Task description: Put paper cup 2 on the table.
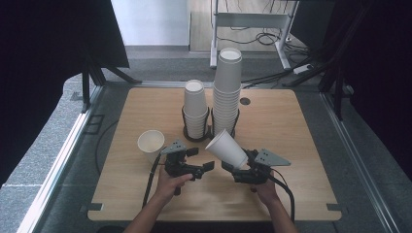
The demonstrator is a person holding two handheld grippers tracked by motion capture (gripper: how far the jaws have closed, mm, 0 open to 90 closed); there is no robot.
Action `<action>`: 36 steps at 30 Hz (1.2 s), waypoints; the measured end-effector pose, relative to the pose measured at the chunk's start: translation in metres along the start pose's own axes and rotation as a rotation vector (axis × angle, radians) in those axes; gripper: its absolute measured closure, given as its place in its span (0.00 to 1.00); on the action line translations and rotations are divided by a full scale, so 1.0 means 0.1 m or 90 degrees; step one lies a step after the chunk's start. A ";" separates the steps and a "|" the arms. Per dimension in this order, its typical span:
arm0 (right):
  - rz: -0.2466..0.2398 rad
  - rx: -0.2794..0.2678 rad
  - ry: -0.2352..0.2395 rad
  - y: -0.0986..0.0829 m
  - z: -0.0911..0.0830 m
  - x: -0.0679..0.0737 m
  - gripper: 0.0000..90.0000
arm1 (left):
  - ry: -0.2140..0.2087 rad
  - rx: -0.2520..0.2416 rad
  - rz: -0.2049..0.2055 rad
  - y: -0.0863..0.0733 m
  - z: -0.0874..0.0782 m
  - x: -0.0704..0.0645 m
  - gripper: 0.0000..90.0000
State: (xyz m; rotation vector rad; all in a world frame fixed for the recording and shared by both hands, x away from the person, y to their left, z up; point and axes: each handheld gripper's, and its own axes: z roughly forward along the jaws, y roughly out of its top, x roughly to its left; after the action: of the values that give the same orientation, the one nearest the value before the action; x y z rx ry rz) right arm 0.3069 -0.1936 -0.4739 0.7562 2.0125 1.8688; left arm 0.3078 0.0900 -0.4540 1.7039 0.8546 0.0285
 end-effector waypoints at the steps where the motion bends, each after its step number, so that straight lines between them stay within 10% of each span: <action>1: 0.000 -0.001 0.000 0.00 0.00 0.00 0.24 | -0.004 -0.002 -0.005 0.00 0.00 0.00 0.07; 36: -0.035 -0.008 0.022 -0.04 0.11 0.13 0.25 | -0.121 -0.041 -0.078 0.26 0.34 0.00 0.00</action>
State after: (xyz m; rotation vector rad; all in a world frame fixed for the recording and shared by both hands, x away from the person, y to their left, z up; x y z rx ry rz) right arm 0.3012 -0.1775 -0.4770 0.6625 2.0188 1.8753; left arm 0.3362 0.0601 -0.4427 1.5643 0.8059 -0.1846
